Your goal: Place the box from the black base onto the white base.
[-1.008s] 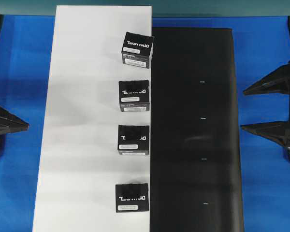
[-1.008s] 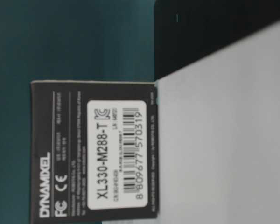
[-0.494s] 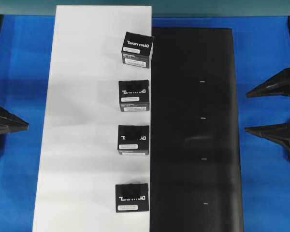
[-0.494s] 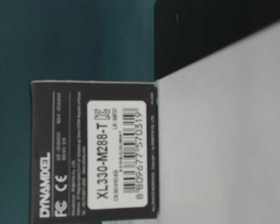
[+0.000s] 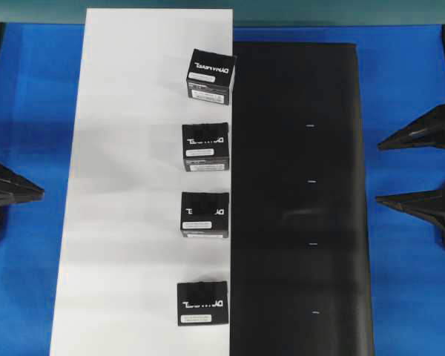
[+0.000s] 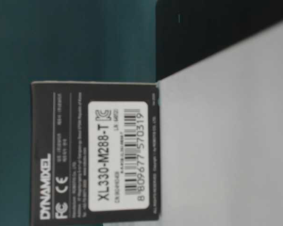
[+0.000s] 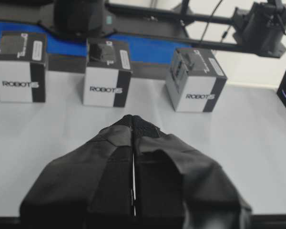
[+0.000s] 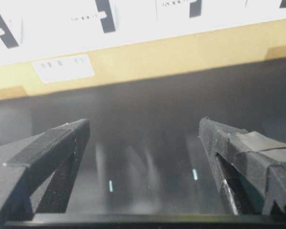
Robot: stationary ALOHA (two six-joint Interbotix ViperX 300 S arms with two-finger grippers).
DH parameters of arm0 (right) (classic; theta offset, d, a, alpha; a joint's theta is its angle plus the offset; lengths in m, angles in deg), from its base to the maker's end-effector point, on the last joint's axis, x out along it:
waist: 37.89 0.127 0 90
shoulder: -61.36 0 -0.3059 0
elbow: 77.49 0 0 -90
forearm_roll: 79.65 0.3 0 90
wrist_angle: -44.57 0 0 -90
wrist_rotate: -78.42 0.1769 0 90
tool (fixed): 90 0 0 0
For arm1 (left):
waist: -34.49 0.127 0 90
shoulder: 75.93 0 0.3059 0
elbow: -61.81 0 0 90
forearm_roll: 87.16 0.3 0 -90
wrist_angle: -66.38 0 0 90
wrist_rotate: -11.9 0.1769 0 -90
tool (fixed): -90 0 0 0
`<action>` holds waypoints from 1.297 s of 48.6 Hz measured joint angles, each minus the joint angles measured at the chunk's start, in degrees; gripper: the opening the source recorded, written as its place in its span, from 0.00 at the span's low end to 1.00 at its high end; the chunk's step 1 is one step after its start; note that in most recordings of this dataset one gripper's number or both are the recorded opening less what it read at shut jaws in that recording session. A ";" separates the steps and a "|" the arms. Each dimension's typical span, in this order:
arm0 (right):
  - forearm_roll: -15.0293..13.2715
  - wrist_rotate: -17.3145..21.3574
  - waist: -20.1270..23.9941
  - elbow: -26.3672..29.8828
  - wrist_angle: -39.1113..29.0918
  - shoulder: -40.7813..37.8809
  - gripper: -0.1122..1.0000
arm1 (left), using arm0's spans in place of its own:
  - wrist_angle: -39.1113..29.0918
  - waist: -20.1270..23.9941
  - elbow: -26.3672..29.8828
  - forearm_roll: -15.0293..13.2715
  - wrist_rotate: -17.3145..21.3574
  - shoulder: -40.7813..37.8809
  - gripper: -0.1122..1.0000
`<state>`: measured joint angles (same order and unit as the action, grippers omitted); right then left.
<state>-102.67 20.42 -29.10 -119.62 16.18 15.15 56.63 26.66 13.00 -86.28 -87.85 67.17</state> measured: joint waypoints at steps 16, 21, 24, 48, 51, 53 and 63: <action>0.09 0.44 0.00 -3.52 0.35 2.81 0.99 | 0.00 0.00 -0.35 0.00 0.35 0.18 0.06; 0.09 0.35 0.00 -4.04 0.26 4.48 0.99 | 0.00 0.00 -0.35 0.00 0.44 0.26 0.06; 0.09 -0.18 0.00 -4.66 0.26 5.54 0.99 | 0.09 0.00 -0.35 0.00 0.53 0.35 0.06; 0.00 -0.70 0.00 -7.65 0.09 12.30 0.99 | 0.44 0.00 -0.35 0.00 2.81 0.35 0.06; 0.00 -0.70 0.00 -7.82 0.18 12.30 0.99 | 0.70 0.00 -0.35 0.00 2.81 0.53 0.06; 0.00 -0.70 0.00 -8.00 0.26 12.22 0.99 | 0.88 0.00 -0.35 0.00 2.81 0.70 0.06; 0.00 -0.44 0.00 -8.26 0.53 11.69 0.99 | 1.14 0.00 -0.62 0.00 2.29 1.14 0.06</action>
<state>-102.67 19.98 -29.10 -127.88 16.71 26.84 57.77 26.66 12.39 -86.28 -85.57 68.32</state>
